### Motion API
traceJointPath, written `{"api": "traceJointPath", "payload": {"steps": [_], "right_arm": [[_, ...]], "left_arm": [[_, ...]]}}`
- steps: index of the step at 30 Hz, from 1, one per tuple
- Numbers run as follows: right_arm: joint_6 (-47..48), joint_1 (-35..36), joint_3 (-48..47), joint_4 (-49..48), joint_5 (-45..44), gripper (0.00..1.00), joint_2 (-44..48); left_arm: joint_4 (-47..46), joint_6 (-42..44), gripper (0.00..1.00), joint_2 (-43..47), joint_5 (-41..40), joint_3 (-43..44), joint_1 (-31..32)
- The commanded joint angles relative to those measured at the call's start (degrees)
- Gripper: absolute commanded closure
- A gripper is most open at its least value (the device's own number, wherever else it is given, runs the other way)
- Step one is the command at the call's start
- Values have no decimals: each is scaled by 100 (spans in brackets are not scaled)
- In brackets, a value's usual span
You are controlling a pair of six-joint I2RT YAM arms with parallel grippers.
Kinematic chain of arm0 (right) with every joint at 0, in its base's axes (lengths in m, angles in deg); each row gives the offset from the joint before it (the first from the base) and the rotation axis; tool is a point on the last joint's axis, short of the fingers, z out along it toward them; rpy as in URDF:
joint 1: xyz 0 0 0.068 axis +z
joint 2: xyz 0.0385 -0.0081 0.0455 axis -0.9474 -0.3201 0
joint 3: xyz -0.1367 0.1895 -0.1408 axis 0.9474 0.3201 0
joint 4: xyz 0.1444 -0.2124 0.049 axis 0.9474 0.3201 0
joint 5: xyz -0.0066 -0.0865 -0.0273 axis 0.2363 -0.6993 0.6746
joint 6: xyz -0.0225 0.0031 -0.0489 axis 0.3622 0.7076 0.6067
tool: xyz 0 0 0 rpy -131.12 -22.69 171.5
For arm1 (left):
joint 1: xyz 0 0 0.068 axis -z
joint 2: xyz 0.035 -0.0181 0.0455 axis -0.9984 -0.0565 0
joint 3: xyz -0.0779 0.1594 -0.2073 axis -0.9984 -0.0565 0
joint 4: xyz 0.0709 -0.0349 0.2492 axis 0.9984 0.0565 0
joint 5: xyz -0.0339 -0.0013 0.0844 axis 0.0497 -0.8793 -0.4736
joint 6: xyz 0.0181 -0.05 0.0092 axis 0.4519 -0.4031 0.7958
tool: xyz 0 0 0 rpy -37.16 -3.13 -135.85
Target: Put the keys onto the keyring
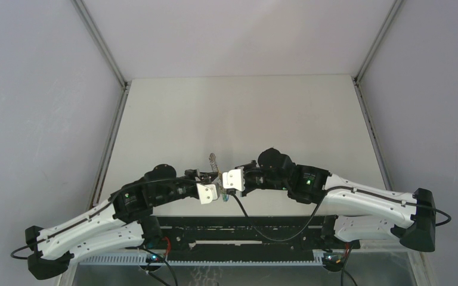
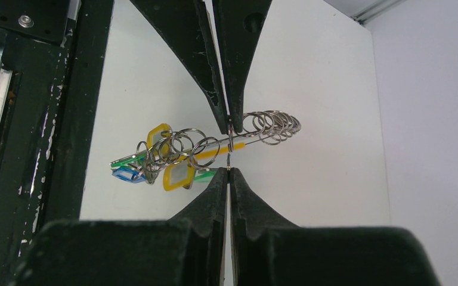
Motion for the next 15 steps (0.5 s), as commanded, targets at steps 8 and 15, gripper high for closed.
{"api": "traceJointPath", "payload": {"steps": [8,15], "right_arm": [[-144,46,-76,-316,-25,100,-4],[-165,45,-76,-329,-74,100,3]], "left_arm": [[-389,-42,100,72,111,-61,25],[-388,-52,100,84,98,-61,25]]}}
